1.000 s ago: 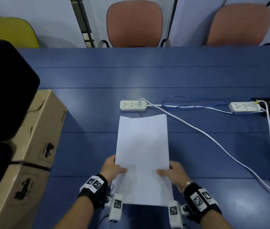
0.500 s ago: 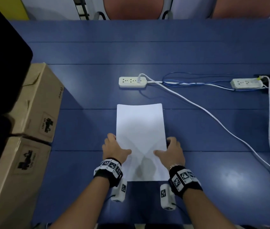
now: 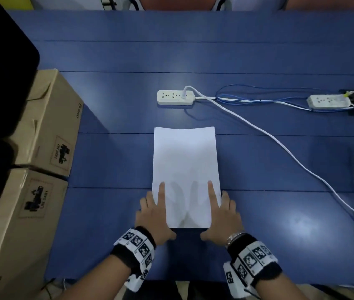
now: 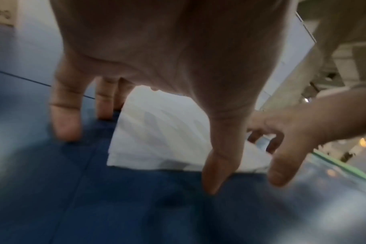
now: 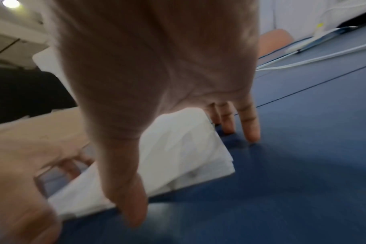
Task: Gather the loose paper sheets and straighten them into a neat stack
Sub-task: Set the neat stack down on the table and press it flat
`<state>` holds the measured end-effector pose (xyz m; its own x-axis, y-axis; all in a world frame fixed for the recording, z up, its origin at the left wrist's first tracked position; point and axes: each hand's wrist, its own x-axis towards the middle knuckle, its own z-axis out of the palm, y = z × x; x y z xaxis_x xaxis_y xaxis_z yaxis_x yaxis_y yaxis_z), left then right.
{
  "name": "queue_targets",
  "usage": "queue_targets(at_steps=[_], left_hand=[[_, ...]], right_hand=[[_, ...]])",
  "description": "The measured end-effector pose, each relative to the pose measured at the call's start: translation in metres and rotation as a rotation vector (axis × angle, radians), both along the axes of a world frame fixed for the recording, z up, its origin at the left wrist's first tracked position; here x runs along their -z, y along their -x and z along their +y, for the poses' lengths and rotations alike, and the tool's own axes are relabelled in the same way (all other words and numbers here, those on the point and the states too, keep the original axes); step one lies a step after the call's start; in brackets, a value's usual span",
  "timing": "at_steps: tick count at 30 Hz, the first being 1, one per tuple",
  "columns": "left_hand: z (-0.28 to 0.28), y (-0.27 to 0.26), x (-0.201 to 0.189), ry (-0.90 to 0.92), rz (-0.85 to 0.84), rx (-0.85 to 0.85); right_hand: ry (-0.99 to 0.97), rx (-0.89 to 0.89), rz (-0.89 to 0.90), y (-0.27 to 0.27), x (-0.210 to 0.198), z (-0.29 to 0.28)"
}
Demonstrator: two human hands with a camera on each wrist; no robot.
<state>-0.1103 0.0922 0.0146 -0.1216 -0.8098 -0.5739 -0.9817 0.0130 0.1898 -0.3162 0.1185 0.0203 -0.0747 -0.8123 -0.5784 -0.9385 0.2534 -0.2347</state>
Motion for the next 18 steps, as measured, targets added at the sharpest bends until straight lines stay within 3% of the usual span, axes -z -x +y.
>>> queue_targets(at_steps=[2,6,18], left_hand=[[0.003,0.004,0.006,0.064,-0.052,0.019],[0.003,0.007,0.010,0.102,-0.005,-0.017],[-0.061,0.008,0.010,0.147,0.024,-0.063]], right_hand=[[0.088,-0.020,0.084,-0.007,0.007,0.005],[0.190,0.042,0.037,-0.011,0.015,0.006],[0.166,0.031,0.036,-0.018,0.009,-0.062]])
